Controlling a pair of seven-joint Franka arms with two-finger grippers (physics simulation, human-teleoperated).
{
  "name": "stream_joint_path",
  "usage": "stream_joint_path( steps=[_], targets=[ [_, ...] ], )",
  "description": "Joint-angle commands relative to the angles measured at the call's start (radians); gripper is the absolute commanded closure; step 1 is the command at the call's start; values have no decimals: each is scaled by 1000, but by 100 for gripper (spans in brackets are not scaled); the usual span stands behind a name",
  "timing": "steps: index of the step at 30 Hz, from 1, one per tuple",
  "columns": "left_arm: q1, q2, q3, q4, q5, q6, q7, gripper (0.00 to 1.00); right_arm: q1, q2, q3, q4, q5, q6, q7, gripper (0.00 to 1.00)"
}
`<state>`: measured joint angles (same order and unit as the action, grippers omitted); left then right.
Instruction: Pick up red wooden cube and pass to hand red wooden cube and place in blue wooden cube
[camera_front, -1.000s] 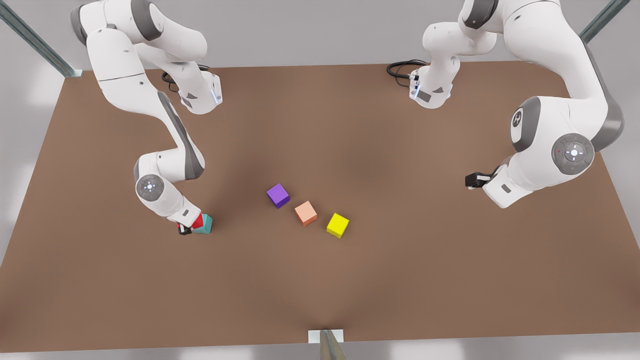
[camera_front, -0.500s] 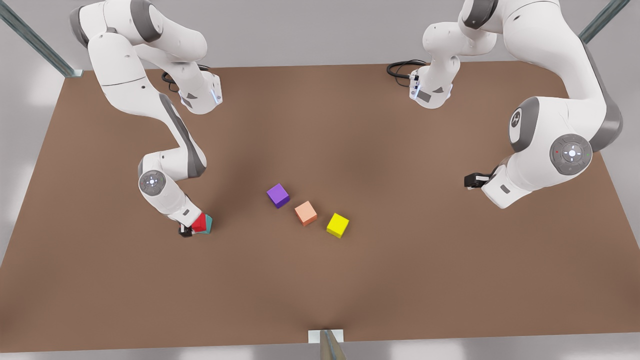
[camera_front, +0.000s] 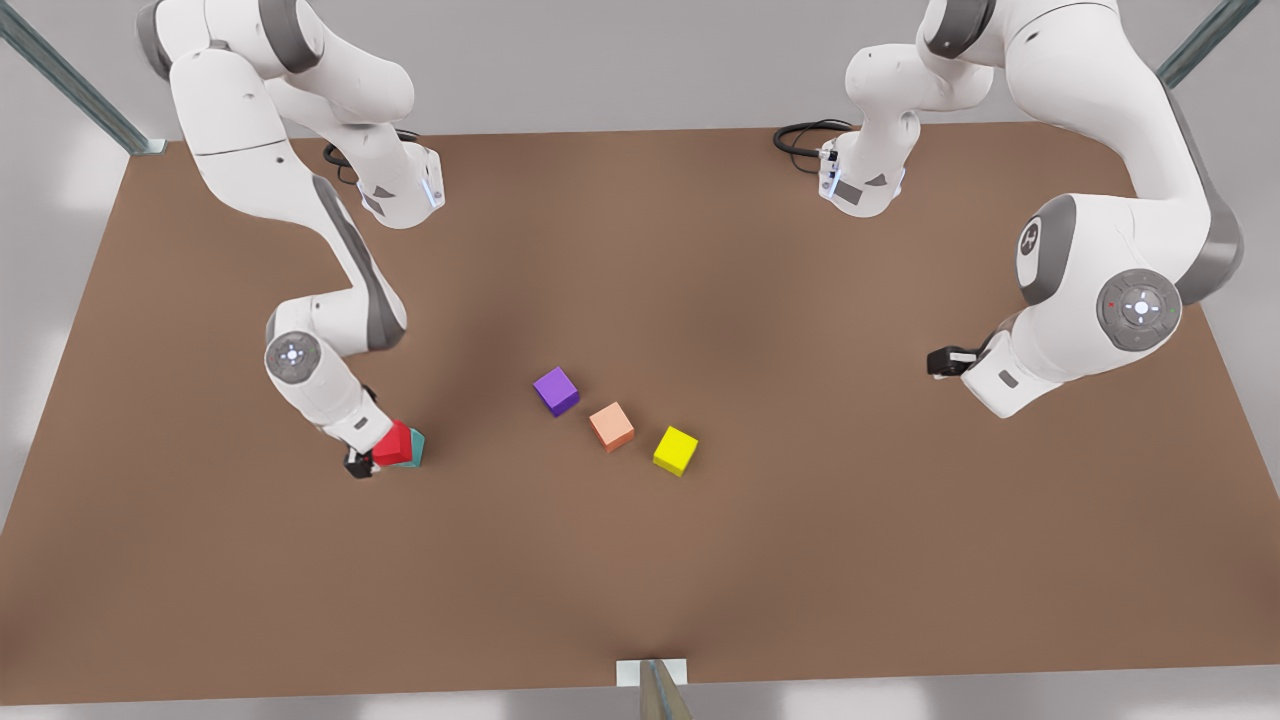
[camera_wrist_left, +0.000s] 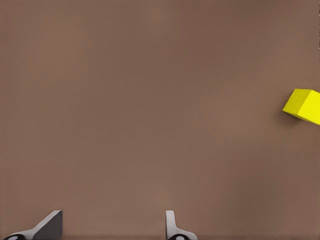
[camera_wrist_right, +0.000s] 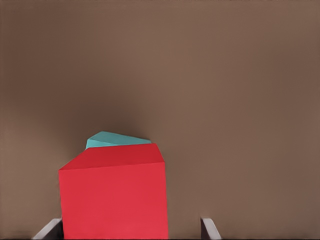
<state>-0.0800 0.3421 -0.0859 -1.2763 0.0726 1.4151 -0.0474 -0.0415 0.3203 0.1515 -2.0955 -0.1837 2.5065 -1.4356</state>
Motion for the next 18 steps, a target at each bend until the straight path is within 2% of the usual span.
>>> stream_joint_path(
  steps=[1, 3, 5, 7, 9, 10, 12, 13, 15, 17, 18],
  targets=[
    [-6, 0, 0, 2, 3, -2, -5, 0, 0, -27, 2, 5, 4, -106, 32, 0],
    [-3, 0, 2, 5, -2, -2, -6, 0, 3, -78, 8, 20, 32, -210, 27, 0],
    [0, 0, 3, 23, 0, -2, -3, 0, 9, -158, 8, 71, 98, -397, 3, 0],
    [0, -2, 3, 31, -49, -67, -6, 0, 20, -165, 10, 198, 127, -575, 6, 0],
    [15, -2, 6, 44, -51, -90, -6, 0, 31, -127, 10, 279, 157, -601, 87, 0],
    [17, -2, 6, 51, -11, -91, -3, 0, 32, -64, 10, 397, 162, -679, 430, 0],
    [17, -2, 5, 51, -11, -96, -6, 0, 26, 34, 2, 531, 170, -784, 1251, 0],
    [17, -2, 5, 51, -11, -96, -6, 0, 22, 57, -3, 562, 165, -796, 1403, 0],
    [17, -2, 5, 51, -13, -110, -5, 0, 20, 33, -23, 565, 107, -807, 1462, 0],
    [16, -2, 3, 51, -11, -120, -3, 0, 9, 19, -26, 756, 135, -1077, 1459, 0],
    [19, -2, 6, 52, -13, -127, -3, 0, -8, 5, -26, 787, 141, -1129, 1454, 0]
  ],
)
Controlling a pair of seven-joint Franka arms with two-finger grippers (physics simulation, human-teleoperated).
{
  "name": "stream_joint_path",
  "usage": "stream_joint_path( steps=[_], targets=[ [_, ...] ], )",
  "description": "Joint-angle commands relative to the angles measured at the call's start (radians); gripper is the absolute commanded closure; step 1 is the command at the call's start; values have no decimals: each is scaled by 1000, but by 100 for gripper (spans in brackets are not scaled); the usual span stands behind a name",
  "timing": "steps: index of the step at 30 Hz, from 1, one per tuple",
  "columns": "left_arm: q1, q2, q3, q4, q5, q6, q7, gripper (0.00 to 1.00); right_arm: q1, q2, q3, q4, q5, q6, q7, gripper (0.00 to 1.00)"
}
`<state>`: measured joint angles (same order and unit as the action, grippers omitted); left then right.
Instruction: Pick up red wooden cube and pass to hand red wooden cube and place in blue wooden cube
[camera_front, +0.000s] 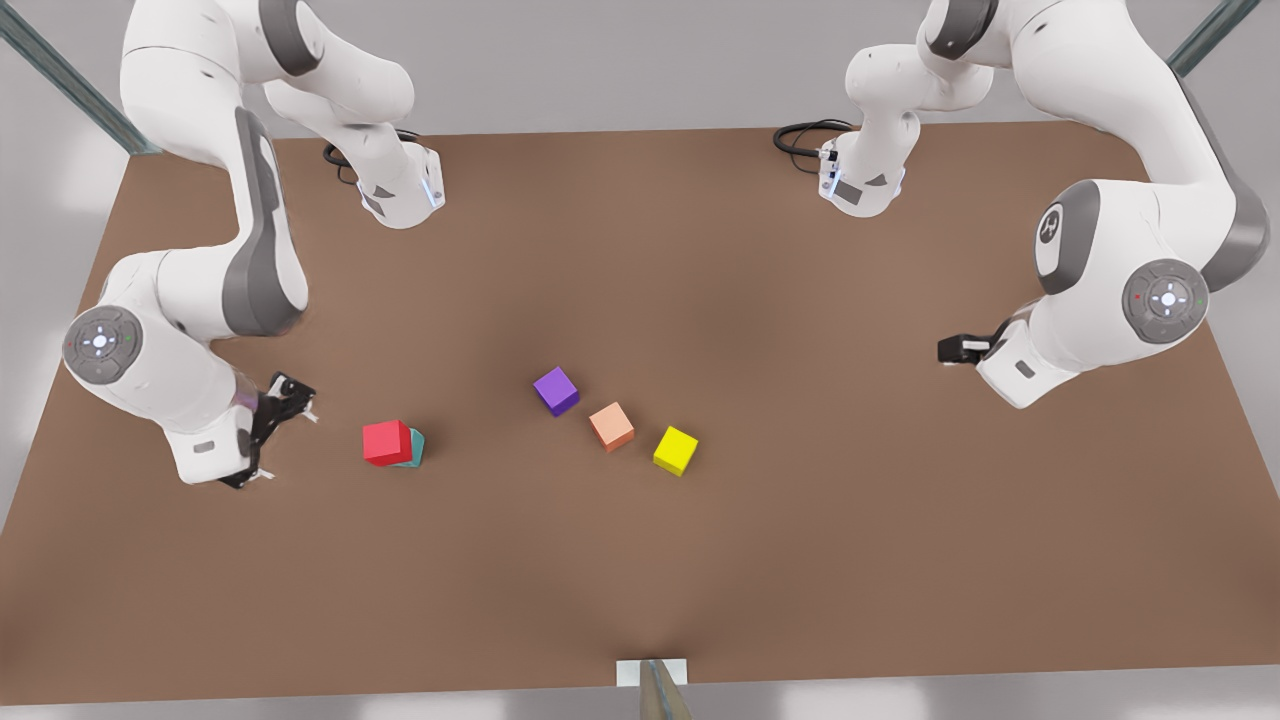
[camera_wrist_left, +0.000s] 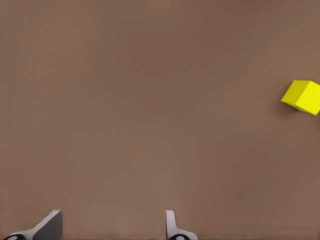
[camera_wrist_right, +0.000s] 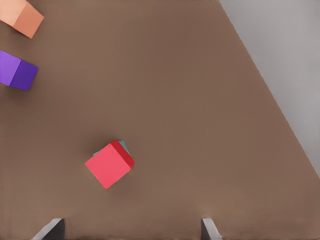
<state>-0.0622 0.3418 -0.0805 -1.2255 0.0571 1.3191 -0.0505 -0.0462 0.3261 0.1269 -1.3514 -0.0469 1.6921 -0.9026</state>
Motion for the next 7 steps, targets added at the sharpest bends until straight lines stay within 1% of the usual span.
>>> stream_joint_path(
  steps=[1, 3, 4, 5, 7],
  targets=[
    [1, 0, 1, 0, -7, -41, 0, 0, -20, -44, 0, 41, 21, -321, 918, 0],
    [1, 0, -1, 3, -5, -31, -8, 0, -20, -93, 0, 12, 9, -325, 926, 0],
    [-4, 0, -4, 15, -6, -28, -8, 0, -17, -98, 0, 9, 7, -325, 938, 0],
    [-1, 0, -7, 14, -57, -31, -6, 0, -15, -104, 3, 9, 5, -325, 938, 0],
    [19, 5, -1, 14, -60, -31, 0, 0, -15, -108, 7, 9, 5, -325, 936, 0]
  ],
)
